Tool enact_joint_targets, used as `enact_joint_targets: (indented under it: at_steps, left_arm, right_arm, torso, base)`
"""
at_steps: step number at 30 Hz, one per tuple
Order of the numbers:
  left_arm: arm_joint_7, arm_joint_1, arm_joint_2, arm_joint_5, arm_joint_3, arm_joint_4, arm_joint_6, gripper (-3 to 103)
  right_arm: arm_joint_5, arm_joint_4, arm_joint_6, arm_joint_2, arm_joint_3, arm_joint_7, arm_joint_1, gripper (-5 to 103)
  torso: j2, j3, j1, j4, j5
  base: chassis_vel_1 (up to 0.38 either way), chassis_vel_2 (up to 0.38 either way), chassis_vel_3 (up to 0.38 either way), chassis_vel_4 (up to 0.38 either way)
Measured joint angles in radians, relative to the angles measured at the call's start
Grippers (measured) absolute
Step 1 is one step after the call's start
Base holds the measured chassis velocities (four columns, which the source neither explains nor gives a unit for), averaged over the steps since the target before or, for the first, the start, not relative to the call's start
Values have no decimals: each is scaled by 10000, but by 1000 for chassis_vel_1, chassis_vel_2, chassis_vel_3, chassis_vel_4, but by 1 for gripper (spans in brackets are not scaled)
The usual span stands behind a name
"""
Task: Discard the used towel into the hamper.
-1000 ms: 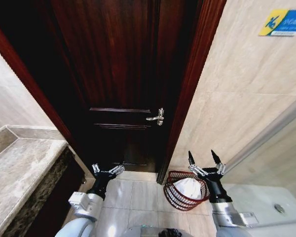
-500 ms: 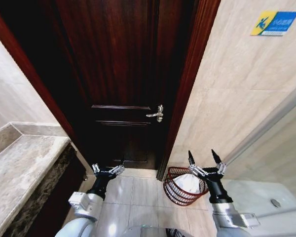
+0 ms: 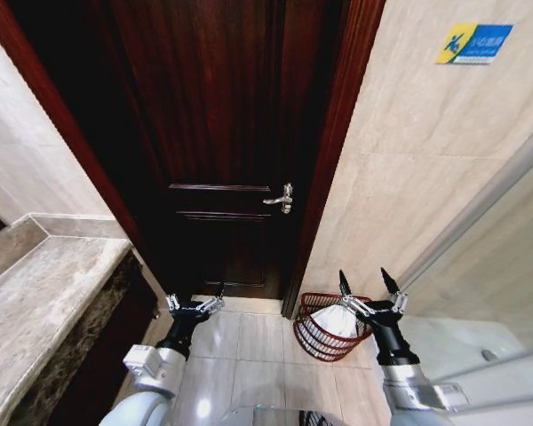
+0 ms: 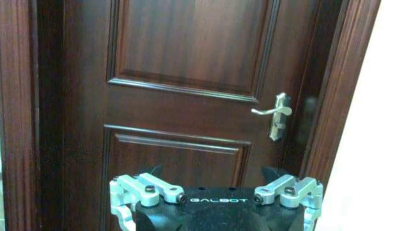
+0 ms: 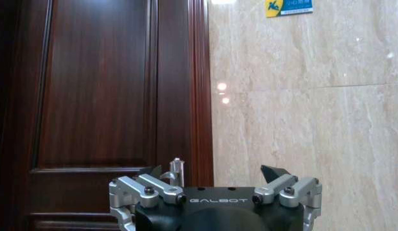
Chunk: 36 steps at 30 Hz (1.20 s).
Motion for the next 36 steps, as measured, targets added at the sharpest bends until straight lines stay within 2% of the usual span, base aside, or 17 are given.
enact_joint_targets:
  at_steps: [36]
  left_arm:
    - [0,0,0,0,0,0,0,100]
  right_arm:
    - [185,-48,61,0,49,0,60,100]
  torso:
    - [0,0,-1,0,0]
  base:
    - [84,-80,-77,82]
